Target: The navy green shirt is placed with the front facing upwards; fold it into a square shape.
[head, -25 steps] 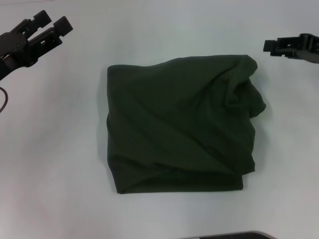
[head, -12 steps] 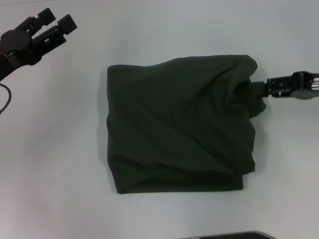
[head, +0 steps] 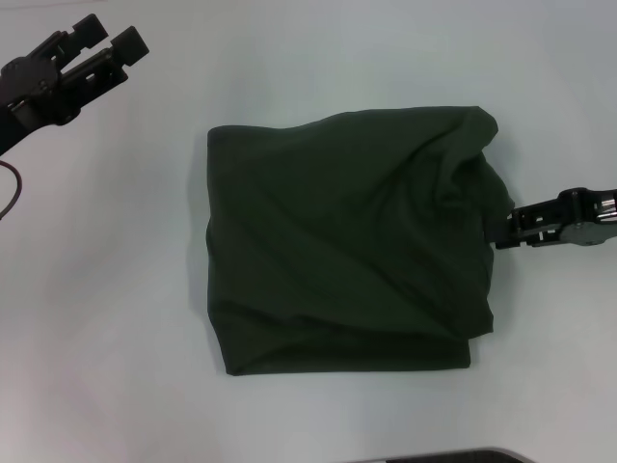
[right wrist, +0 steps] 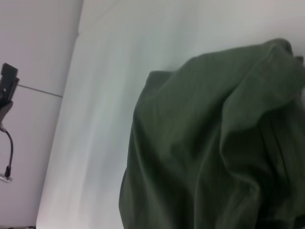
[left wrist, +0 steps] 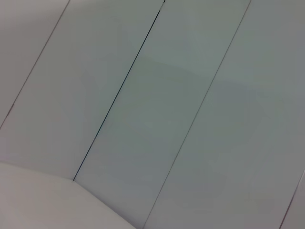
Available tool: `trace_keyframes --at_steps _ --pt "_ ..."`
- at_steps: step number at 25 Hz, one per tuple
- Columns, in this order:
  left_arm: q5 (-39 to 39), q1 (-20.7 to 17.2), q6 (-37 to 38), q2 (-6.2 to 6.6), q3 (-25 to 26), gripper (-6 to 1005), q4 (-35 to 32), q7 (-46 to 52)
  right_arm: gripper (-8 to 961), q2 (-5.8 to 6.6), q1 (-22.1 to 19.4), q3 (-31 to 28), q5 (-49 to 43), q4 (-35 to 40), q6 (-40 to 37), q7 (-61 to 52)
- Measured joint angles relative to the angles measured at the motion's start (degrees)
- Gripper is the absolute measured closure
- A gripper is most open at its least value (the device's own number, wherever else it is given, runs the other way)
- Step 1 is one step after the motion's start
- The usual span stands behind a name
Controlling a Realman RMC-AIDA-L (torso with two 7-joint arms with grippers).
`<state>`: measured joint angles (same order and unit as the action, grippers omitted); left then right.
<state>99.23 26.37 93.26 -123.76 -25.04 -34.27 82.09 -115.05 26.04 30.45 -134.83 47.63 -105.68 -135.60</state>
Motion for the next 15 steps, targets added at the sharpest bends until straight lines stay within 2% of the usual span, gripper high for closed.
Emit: trace_keyframes --at_steps 15 --pt "0.0 0.0 -0.5 0.06 0.1 81 0.0 0.1 565 -0.37 3.4 5.9 -1.8 -4.4 5.1 -1.1"
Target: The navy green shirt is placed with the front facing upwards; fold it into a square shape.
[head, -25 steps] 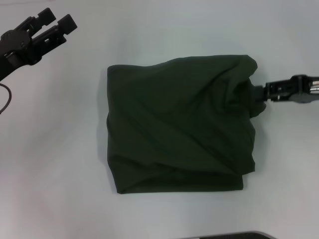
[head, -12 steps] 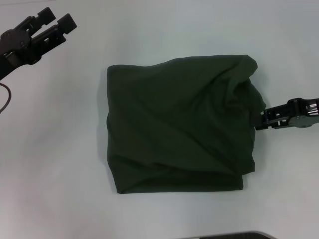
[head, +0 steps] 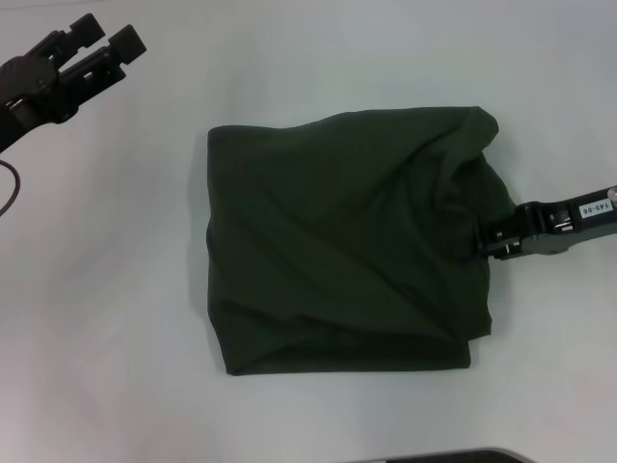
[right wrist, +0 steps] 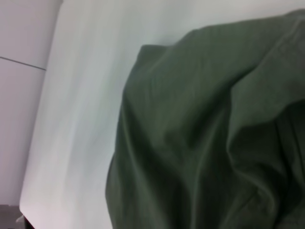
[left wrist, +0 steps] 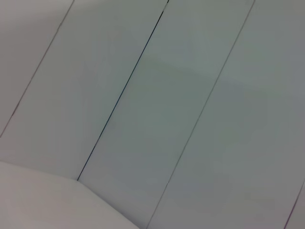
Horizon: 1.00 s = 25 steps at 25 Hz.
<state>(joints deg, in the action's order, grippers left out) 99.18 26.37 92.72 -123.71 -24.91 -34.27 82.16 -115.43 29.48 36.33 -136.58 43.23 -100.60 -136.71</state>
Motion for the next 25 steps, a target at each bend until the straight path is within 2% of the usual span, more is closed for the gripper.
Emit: trace_keyframes --at_steps 3,19,25 --pt "0.0 0.0 -0.1 0.01 0.0 81 0.0 0.0 570 0.07 -0.4 0.0 -0.5 0.0 0.0 0.1" --pt "0.0 0.4 -0.1 0.05 0.0 81 0.4 -0.3 888 2.10 -4.9 -0.8 -0.9 -0.6 0.3 1.6" --pt "0.0 0.5 -0.1 0.05 -0.1 81 0.5 -0.2 886 2.77 -5.4 -1.9 -0.6 -2.5 -1.0 4.1"
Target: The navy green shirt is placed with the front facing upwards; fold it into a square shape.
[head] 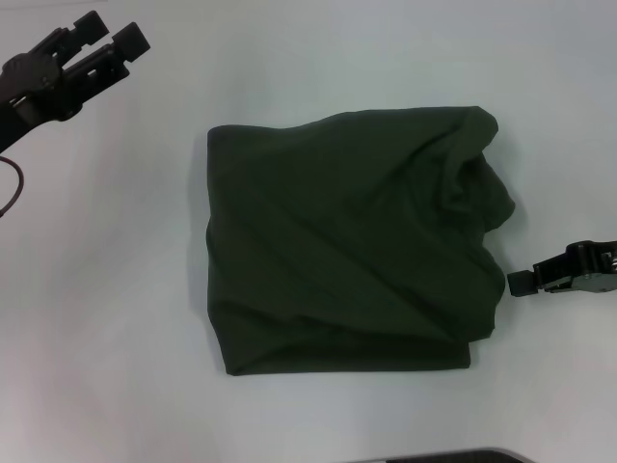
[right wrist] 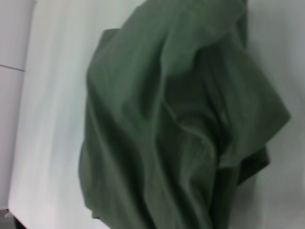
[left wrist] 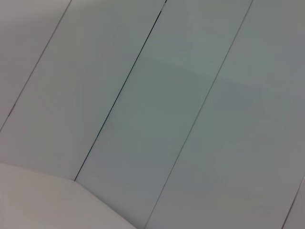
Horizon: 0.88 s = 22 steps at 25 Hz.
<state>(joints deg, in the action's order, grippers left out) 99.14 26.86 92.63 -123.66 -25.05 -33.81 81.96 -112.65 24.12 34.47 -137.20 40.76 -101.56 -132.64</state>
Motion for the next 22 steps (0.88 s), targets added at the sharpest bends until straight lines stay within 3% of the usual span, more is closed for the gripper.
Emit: trace_keyframes --at_steps 5,22 --pt "0.0 0.1 0.0 0.00 0.0 81 0.0 0.1 885 0.10 0.1 -1.7 0.0 0.0 -1.6 1.1" --pt "0.0 0.2 -0.2 0.01 0.1 81 0.0 -0.1 508 -0.54 4.5 -1.9 0.0 -4.6 1.3 1.1"
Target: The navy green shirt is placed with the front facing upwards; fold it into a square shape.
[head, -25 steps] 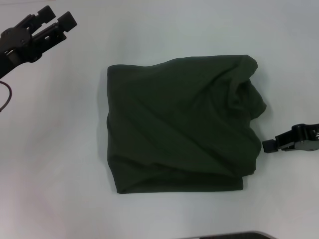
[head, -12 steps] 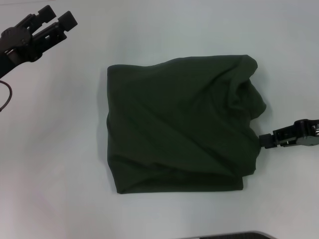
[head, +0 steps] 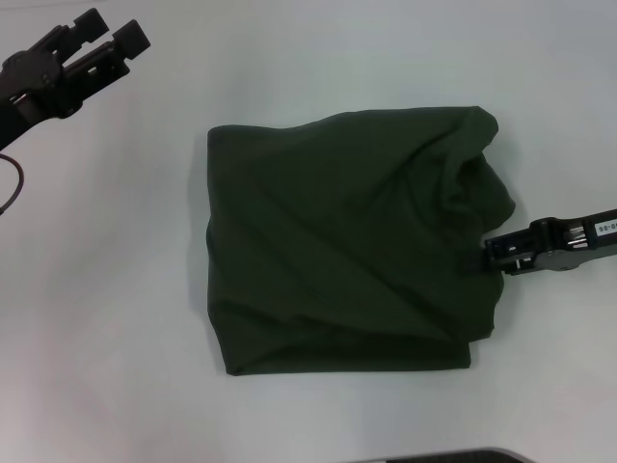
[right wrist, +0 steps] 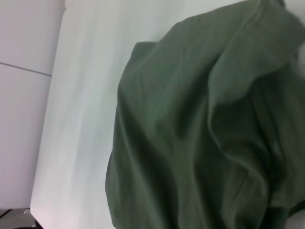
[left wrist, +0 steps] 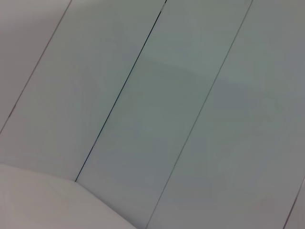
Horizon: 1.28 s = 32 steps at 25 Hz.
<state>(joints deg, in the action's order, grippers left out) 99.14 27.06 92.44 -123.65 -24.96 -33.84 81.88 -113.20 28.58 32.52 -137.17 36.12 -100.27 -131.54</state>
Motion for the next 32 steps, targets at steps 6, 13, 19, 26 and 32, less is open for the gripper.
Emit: trace_keyframes --at_steps 6,13,19,26,32 --pt "0.0 0.0 -0.1 0.05 0.0 81 0.0 0.0 481 -0.36 0.2 0.1 -0.2 -0.4 0.5 0.6" --pt "0.0 0.1 -0.1 0.08 0.0 81 0.0 0.2 724 -0.45 -0.6 0.1 -0.3 -0.4 0.6 1.8" --pt "0.0 0.1 -0.1 0.06 0.0 81 0.0 0.2 872 0.35 -2.0 -1.2 0.0 -0.2 -1.4 3.0" --pt "0.0 0.0 -0.1 0.01 0.0 82 0.0 0.2 943 1.78 -4.1 -1.5 -0.2 -0.1 -2.1 3.0" --pt "0.0 0.4 -0.1 -0.01 -0.1 82 0.0 0.2 919 2.52 -4.8 -1.2 -0.5 -0.4 -1.6 2.9"
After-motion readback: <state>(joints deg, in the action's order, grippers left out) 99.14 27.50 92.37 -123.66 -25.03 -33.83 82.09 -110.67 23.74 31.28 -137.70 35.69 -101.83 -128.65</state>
